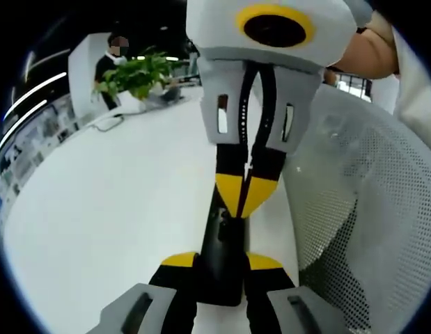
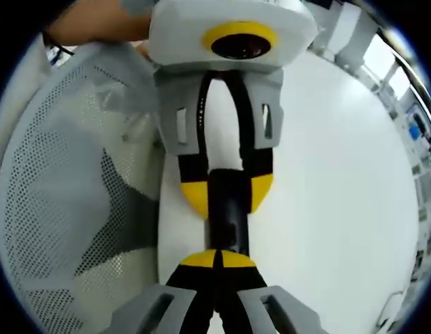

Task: Press the specified remote control buttons in sequence, fully releasing each button before pressing the next.

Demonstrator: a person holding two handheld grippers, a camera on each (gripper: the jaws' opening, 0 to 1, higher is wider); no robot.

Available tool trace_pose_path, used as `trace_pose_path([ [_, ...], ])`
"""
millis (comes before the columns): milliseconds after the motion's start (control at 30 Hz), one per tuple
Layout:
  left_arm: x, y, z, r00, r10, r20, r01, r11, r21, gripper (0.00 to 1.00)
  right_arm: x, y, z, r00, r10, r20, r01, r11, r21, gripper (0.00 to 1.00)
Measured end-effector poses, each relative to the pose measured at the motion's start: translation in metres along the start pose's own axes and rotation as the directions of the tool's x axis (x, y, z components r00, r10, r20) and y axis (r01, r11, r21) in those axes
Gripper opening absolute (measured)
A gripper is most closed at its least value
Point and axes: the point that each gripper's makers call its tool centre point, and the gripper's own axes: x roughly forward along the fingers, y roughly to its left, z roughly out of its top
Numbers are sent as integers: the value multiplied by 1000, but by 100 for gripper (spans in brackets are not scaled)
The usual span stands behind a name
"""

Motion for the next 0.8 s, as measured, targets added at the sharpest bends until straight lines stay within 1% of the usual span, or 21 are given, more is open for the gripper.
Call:
trace_pose_path([
  [67,0,0,0,1000,-1,-1,1,1000,0,24,1,1,0,1000,4,0,-4,1000,9,0],
  [300,0,-1,-1,1000,-3,-2,3,1000,1,24,1,1,0,1000,6,-8,-6,1000,-4,0],
  [800,-1,-3,-1,1000,-5,-12,5,1000,3,24,3,2,0,1000,-17,-23,16,999,-34,0],
])
